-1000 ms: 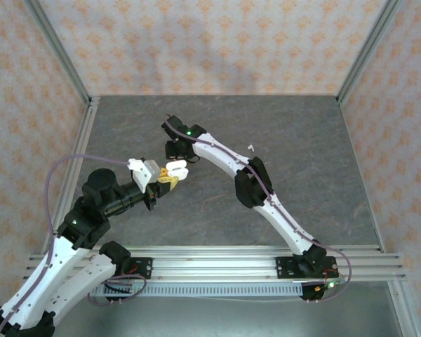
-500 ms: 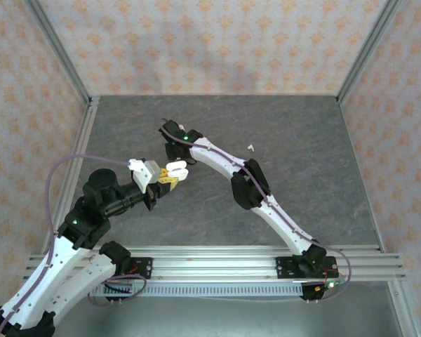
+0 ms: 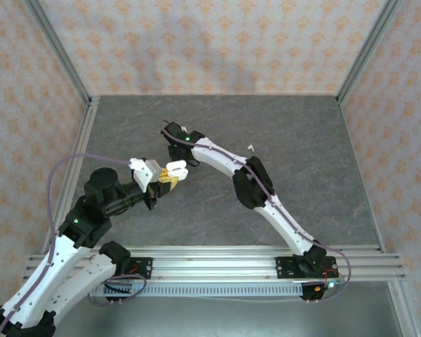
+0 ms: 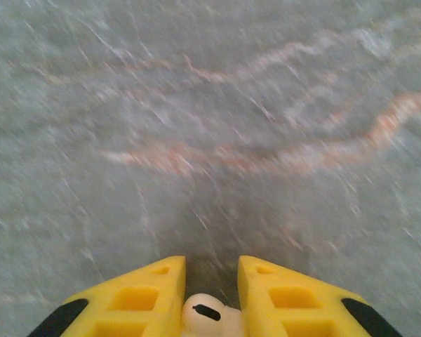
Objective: Insert the wireless bluetooth earbuds into the charging case
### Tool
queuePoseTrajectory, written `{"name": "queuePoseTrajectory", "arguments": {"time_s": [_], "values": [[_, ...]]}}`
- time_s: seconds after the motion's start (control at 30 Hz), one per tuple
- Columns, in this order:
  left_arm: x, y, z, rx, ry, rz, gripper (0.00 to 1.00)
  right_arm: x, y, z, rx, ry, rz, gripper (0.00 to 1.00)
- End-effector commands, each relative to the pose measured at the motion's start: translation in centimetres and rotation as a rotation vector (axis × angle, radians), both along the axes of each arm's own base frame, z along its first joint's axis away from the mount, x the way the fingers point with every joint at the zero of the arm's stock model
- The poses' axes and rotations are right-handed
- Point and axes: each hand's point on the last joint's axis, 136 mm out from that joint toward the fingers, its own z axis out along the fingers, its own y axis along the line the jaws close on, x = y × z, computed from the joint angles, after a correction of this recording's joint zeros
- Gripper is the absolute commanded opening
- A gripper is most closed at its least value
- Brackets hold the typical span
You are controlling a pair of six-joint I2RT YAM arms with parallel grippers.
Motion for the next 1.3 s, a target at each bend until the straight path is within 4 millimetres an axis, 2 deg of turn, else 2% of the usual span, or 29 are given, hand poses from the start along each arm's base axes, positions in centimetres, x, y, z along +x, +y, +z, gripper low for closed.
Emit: {"name": "queuePoseTrajectory", "arguments": {"time_s": [0.0, 0.13, 0.27, 0.4, 0.5, 0.67, 0.9, 1.1, 1.27], "values": [[0.3, -0.3, 0.9, -0.024, -0.01, -0.006, 0.0, -2.0, -5.5, -0.6, -0.098, 0.101, -0.076, 0.25], [0.5, -0.9, 0.6, -0.041, 0.012, -0.029, 0.0, -4.0, -9.7, -0.9, -0.097, 0.13, -0.137, 0.23], [0.9, -1.6, 0.5, -0.068, 0.026, -0.051, 0.0, -6.9, -14.0, -1.1, -0.103, 0.153, -0.189, 0.23], [1.5, -2.3, 0.2, -0.087, 0.044, -0.07, 0.0, -9.6, -16.8, -1.9, -0.135, 0.174, -0.204, 0.23], [2.0, -2.8, -0.1, -0.092, 0.064, -0.08, 0.0, -10.7, -17.9, -2.3, -0.16, 0.192, -0.209, 0.25], [2.5, -3.3, -0.4, -0.084, 0.079, -0.089, 0.0, -11.2, -17.8, -1.9, -0.143, 0.215, -0.215, 0.34], [2.5, -3.4, -0.5, -0.082, 0.086, -0.09, 0.0, -11.1, -16.9, 0.5, -0.09, 0.24, -0.233, 0.47], [2.3, -3.3, -0.6, -0.074, 0.087, -0.088, 0.0, -11.1, -16.9, 2.3, -0.022, 0.26, -0.323, 0.49], [2.2, -3.3, -0.8, -0.072, 0.085, -0.089, 0.0, -11.0, -15.9, 2.4, 0.069, 0.277, -0.374, 0.5]]}}
